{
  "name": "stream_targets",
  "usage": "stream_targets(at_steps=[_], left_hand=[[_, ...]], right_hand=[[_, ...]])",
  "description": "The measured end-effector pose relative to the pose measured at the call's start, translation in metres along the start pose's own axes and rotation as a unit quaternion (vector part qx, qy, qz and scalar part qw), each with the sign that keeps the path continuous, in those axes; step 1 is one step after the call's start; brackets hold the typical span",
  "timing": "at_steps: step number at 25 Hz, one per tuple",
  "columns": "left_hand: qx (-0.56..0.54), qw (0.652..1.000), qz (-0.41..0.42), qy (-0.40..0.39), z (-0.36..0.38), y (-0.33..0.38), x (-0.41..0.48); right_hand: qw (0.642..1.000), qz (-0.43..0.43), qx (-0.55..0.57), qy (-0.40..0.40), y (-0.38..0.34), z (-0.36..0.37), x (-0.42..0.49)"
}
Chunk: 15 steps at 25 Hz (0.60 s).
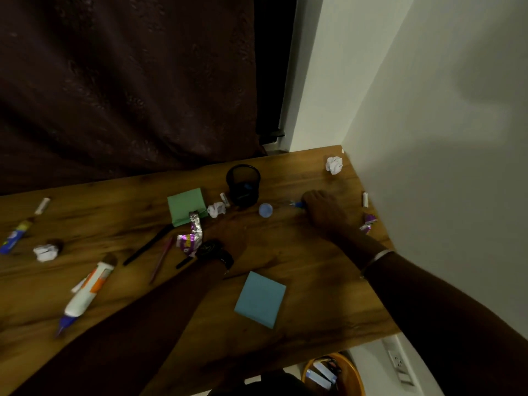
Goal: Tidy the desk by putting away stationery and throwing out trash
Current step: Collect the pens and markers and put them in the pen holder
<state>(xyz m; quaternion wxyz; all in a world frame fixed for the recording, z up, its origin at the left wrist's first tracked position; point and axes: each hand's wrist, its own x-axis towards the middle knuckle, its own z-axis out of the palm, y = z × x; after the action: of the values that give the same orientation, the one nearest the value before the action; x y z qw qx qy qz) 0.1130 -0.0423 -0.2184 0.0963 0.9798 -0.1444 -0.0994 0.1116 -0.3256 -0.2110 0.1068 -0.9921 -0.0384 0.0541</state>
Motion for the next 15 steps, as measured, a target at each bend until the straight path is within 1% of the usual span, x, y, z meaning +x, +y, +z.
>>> stream_targets(at_steps=[1, 2, 3, 4, 6, 7, 8, 10, 11, 12, 13, 14, 15], left_hand=[[-0.017, 1.000, -0.005, 0.022, -0.001, -0.009, -0.003], [-0.003, 0.998, -0.021, 0.061, 0.004, -0.022, -0.007], [0.019, 0.997, -0.035, 0.066, 0.006, -0.033, -0.015], [0.035, 0.998, -0.051, 0.032, 0.005, -0.042, -0.025], [0.073, 0.995, -0.062, 0.033, 0.000, -0.053, -0.036], [0.096, 0.992, -0.060, 0.054, 0.002, -0.059, -0.040], [0.107, 0.991, -0.070, 0.046, 0.000, -0.061, -0.041], [0.110, 0.990, -0.073, 0.057, 0.004, -0.065, -0.043], [0.111, 0.990, -0.055, 0.067, 0.007, -0.065, -0.042], [0.097, 0.992, -0.055, 0.055, 0.002, -0.062, -0.042], [0.074, 0.994, -0.056, 0.060, -0.002, -0.059, -0.042], [0.029, 0.995, -0.069, 0.061, -0.007, -0.056, -0.042], [-0.024, 0.992, -0.078, 0.095, -0.010, -0.054, -0.042]], right_hand=[[0.999, -0.015, 0.032, 0.010, -0.011, 0.003, -0.005], [0.998, -0.039, 0.047, 0.021, -0.021, 0.012, -0.010], [0.997, -0.061, 0.054, 0.014, -0.034, 0.017, -0.015], [0.994, -0.092, 0.062, 0.017, -0.043, 0.024, -0.020], [0.987, -0.145, 0.068, 0.008, -0.063, 0.036, -0.024], [0.987, -0.148, 0.064, -0.016, -0.079, 0.034, -0.025], [0.987, -0.144, 0.054, -0.036, -0.091, 0.035, -0.022], [0.989, -0.140, 0.041, -0.027, -0.113, 0.040, -0.015], [0.989, -0.135, 0.052, -0.017, -0.123, 0.041, -0.012], [0.988, -0.134, 0.072, 0.007, -0.130, 0.044, -0.010], [0.986, -0.127, 0.108, 0.024, -0.140, 0.042, -0.008], [0.982, -0.116, 0.146, 0.038, -0.148, 0.042, -0.006], [0.976, -0.114, 0.177, 0.054, -0.155, 0.043, -0.005]])
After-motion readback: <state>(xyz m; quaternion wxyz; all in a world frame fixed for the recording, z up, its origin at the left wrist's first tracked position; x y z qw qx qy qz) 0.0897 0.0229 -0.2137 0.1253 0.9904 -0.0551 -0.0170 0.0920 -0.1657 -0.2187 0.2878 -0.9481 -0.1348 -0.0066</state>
